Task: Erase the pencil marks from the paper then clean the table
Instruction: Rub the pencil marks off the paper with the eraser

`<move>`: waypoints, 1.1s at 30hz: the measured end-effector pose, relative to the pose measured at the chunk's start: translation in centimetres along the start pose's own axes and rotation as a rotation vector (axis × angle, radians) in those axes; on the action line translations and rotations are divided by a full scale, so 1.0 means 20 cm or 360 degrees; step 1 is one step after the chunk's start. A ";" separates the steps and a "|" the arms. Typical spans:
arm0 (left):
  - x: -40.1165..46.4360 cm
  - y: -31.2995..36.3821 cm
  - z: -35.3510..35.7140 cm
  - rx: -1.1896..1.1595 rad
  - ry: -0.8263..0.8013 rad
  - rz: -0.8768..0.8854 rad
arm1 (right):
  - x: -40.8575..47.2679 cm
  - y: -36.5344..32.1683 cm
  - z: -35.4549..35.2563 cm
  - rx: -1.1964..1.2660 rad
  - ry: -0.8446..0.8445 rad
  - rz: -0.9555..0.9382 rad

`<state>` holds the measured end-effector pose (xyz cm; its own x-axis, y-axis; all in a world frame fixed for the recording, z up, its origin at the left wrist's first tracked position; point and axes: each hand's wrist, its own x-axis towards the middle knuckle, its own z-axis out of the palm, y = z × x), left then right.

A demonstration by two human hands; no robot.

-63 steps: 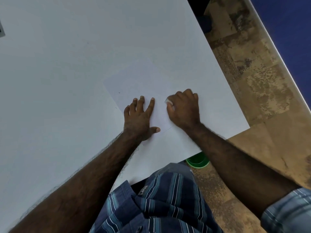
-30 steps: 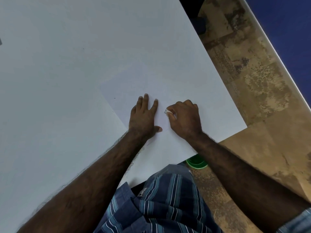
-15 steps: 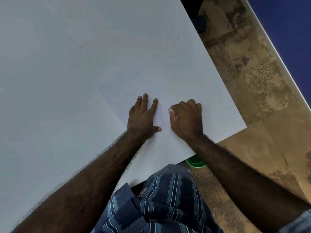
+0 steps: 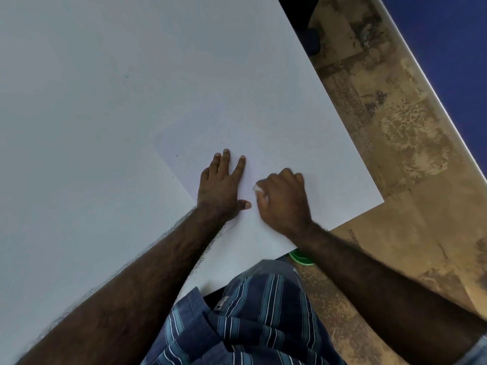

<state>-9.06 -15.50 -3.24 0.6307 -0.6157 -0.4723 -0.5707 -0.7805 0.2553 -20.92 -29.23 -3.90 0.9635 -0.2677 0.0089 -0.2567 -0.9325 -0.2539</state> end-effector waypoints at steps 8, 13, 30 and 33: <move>-0.01 0.00 0.01 0.0004 0.0027 0.0020 | 0.16 0.14 0.00 -0.0100 0.0142 0.0224; -0.02 -0.01 0.00 -0.0052 0.0026 0.0025 | 0.13 0.02 0.02 -0.0014 0.0027 -0.0130; 0.02 -0.07 0.01 -0.0105 0.0026 -0.0109 | 0.39 0.06 0.03 -0.0030 0.0159 0.0043; 0.02 -0.07 0.02 -0.0137 0.0075 -0.0111 | 0.33 -0.05 0.08 0.0026 0.0105 -0.0124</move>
<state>-8.29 -14.59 -4.05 0.6925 -0.5623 -0.4520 -0.4786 -0.8269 0.2954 -14.21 -29.68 -5.04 0.9732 -0.2103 0.0931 -0.1793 -0.9472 -0.2658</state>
